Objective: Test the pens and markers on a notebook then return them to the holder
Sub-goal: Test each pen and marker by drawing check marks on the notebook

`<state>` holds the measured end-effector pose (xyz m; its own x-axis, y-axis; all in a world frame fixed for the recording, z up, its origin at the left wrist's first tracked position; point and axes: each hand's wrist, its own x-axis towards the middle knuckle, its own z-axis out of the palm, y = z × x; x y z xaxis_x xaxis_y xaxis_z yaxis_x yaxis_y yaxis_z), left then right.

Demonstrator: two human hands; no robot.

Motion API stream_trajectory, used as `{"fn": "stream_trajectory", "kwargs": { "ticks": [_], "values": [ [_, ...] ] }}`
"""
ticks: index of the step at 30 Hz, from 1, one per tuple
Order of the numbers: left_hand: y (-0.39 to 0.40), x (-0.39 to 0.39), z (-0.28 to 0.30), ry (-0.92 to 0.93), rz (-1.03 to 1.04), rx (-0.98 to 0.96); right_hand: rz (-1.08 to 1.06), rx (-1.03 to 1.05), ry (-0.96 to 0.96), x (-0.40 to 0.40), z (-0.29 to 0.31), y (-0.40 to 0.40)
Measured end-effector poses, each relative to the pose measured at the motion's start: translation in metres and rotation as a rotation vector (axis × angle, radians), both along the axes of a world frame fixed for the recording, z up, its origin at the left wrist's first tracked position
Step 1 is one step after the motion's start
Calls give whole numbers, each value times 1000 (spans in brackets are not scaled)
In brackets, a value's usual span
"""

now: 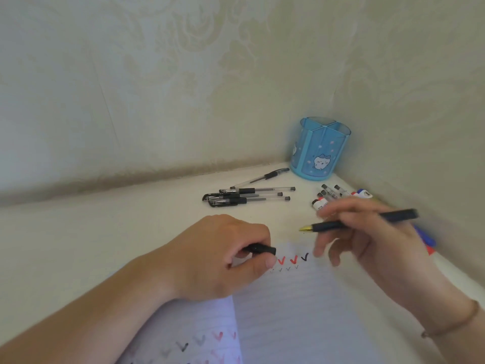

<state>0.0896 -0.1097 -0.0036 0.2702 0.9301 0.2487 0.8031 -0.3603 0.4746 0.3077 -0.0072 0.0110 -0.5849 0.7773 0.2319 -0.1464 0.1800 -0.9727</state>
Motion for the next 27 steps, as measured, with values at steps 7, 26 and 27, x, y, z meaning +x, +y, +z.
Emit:
{"fn": "stream_trajectory", "kwargs": {
  "ticks": [7, 26, 27],
  "values": [
    [-3, -7, 1, 232, 45, -159, -193, 126, -429, -9, -16, -1],
    [-2, -6, 1, 189, 52, -180, -232, 284, -584, -13, -20, 2],
    [-2, -7, 0, 183, 47, -164, -247, 286, -579, -13, -21, 3]
  ]
}}
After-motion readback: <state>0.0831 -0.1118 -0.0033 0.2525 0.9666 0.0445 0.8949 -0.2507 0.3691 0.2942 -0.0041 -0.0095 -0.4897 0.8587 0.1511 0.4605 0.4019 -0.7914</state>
